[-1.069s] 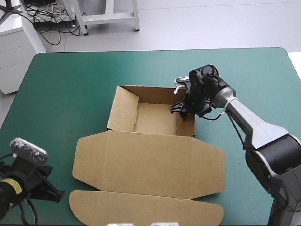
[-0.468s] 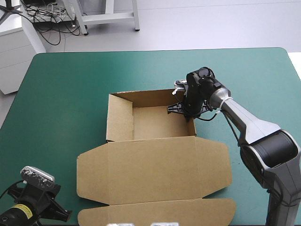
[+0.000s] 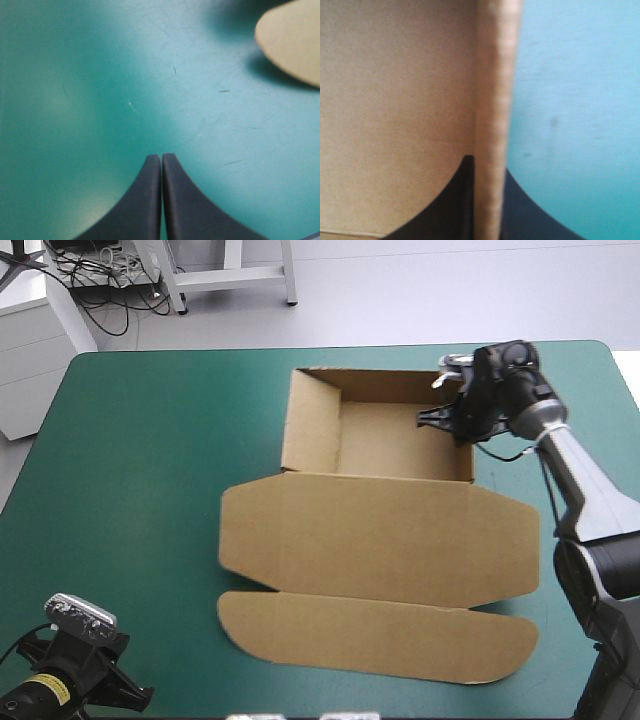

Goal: Fold the box

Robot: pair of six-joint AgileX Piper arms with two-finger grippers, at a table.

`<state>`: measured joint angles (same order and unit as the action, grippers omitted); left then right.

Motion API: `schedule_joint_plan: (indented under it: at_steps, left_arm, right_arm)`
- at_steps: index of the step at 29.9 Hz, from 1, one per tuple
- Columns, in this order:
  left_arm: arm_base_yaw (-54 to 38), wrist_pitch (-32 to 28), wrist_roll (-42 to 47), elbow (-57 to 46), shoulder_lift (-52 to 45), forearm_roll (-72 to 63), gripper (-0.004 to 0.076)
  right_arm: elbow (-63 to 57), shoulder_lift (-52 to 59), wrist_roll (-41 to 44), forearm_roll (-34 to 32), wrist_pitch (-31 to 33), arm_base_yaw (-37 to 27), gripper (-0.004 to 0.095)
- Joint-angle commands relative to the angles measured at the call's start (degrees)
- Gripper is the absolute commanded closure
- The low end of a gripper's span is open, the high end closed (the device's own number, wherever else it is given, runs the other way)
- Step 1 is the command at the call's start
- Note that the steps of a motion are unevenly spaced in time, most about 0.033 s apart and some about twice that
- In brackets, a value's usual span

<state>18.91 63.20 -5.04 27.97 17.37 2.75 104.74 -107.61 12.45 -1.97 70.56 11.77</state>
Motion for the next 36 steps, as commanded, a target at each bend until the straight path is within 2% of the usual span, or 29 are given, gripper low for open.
schedule_joint_plan:
  at_steps: [1, 8, 12, 15, 19, 22, 29, 31, 36]
  left_arm:
    - [0.2, -3.2, 0.7, 1.3, 0.7, -0.2, 0.0734]
    - [0.2, -3.2, 0.7, 1.3, 0.7, -0.2, 0.0734]
    - [0.2, -3.2, 0.7, 1.3, 0.7, -0.2, 0.0734]
    - [0.2, -3.2, 0.7, 1.3, 0.7, -0.2, 0.0734]
    - [0.2, -3.2, 0.7, 1.3, 0.7, -0.2, 0.0734]
    - [0.2, -3.2, 0.7, 1.3, 0.7, -0.2, 0.0734]
    - [0.2, -3.2, 0.7, 1.3, 0.7, -0.2, 0.0734]
    - [0.2, -3.2, 0.7, 1.3, 0.7, -0.2, 0.0734]
    - [0.2, -3.2, 0.7, 1.3, 0.7, -0.2, 0.0734]
  right_arm:
    - [2.1, 6.3, -2.7, -3.4, 1.3, -9.0, 0.0928]
    - [2.1, 6.4, -5.0, -3.9, 1.3, -29.6, 0.0928]
    - [2.1, 5.1, -4.5, -3.8, 1.2, -38.2, 0.0928]
    - [2.1, 4.6, -5.2, -3.7, 1.0, -41.8, 0.0928]
    - [2.1, 3.4, -8.2, -1.7, 1.0, -42.6, 0.0908]
    - [2.1, 2.7, -8.2, -0.6, 1.3, -42.6, 0.0843]
    - [2.1, 2.6, -7.6, -6.5, 1.3, -42.6, 0.0479]
    - [2.1, 2.8, -7.3, -6.6, 1.3, -42.6, 0.0417]
    - [2.1, 5.1, -7.1, -5.9, 1.3, -42.6, 0.0412]
